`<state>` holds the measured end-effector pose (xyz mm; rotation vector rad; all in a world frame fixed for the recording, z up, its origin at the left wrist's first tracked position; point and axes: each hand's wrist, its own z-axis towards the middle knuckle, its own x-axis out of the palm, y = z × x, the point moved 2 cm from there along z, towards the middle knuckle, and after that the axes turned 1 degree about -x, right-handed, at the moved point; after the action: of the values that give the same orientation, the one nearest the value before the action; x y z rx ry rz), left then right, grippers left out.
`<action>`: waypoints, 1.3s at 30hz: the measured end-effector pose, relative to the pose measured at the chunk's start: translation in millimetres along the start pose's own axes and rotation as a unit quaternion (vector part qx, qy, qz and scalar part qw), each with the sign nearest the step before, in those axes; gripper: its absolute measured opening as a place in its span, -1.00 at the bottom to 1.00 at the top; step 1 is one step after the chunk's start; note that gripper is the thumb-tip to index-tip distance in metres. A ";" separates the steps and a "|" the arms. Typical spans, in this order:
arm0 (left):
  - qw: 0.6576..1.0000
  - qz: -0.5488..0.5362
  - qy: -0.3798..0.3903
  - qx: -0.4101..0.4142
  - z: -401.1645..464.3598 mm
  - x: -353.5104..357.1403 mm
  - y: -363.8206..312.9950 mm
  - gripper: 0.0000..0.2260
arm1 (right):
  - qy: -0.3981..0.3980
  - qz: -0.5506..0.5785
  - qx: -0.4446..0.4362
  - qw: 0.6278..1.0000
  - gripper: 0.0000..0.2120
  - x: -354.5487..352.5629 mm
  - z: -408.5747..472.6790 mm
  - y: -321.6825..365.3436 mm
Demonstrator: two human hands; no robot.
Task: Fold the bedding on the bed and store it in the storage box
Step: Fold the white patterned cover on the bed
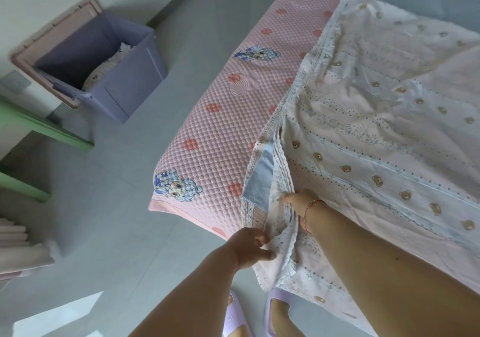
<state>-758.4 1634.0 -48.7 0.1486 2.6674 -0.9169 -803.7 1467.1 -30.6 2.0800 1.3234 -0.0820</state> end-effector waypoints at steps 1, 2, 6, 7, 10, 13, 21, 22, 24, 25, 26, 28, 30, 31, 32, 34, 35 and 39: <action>1.000 -0.009 -0.011 0.011 0.4 0.8 -3.9 -0.77 | 0.001 0.009 0.003 1.000 -0.53 0.1 0.3 0.3; 0.999 -0.030 -0.021 0.020 0.7 0.9 -7.9 -0.79 | 0.006 0.018 0.005 1.000 -0.54 0.4 -0.6 0.6; 0.987 -0.154 -0.038 0.020 1.1 2.4 -20.7 -0.71 | 0.054 0.081 0.041 0.994 -0.53 4.1 -3.6 -8.1; 0.981 -0.187 -0.039 0.013 0.0 2.3 -22.6 -0.70 | 0.081 0.115 0.058 0.988 -0.48 6.5 -5.1 -10.2; 0.962 -0.270 -0.035 0.000 -3.9 6.7 -21.4 -0.61 | 0.164 0.184 0.115 0.962 -0.29 11.0 -18.4 -13.3; 0.955 -0.289 -0.060 -0.020 -7.4 7.9 -12.5 -0.46 | 0.238 0.160 0.120 0.951 -0.20 11.3 -35.1 -19.6; 0.954 -0.294 -0.056 -0.009 -29.3 -3.1 11.9 -0.56 | 0.278 0.099 0.110 0.949 -0.14 41.1 -63.2 -35.4; 0.959 -0.279 -0.051 0.003 -33.0 -3.7 12.4 -0.57 | 0.276 0.074 0.101 0.953 -0.12 45.3 -64.2 -36.5; 0.968 -0.246 -0.038 0.017 -38.3 -2.2 15.0 -0.55 | 0.264 0.034 0.090 0.960 -0.07 54.0 -65.2 -39.6; 0.971 -0.236 -0.027 0.019 -36.5 0.5 20.0 -0.52 | 0.257 0.028 0.090 0.962 -0.07 57.6 -65.3 -40.3; 0.972 -0.233 -0.009 0.012 -34.8 3.3 25.0 -0.48 | 0.250 0.035 0.093 0.963 -0.08 61.2 -64.8 -40.8; 0.973 -0.231 0.011 -0.004 -22.4 7.2 39.5 -0.44 | 0.250 0.074 0.106 0.960 -0.10 66.3 -66.1 -43.4; 0.973 -0.228 0.017 -0.032 -24.4 5.9 33.6 -0.48 | 0.250 0.122 0.117 0.953 -0.07 68.7 -65.9 -49.1; 0.973 -0.228 0.011 -0.044 -22.3 5.5 34.4 -0.53 | 0.243 0.145 0.122 0.951 -0.03 69.7 -64.0 -54.6; 0.971 -0.232 0.013 -0.049 -23.4 5.3 31.9 -0.59 | 0.235 0.169 0.131 0.948 0.02 71.4 -61.2 -61.5; 0.969 -0.238 0.025 -0.057 -14.8 9.7 34.9 -0.63 | 0.240 0.210 0.150 0.936 0.12 76.4 -57.0 -74.6; 0.968 -0.241 0.032 -0.070 -10.7 13.0 36.9 -0.62 | 0.245 0.225 0.154 0.930 0.12 79.3 -55.5 -80.3; 0.957 -0.263 0.026 -0.116 -5.8 21.7 31.6 -0.53 | 0.215 0.279 0.174 0.919 0.00 82.9 -51.6 -100.8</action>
<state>-774.2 1662.4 -69.9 -0.6267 2.8881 -0.7271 -861.5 1588.1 -72.2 2.8278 0.9327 0.4423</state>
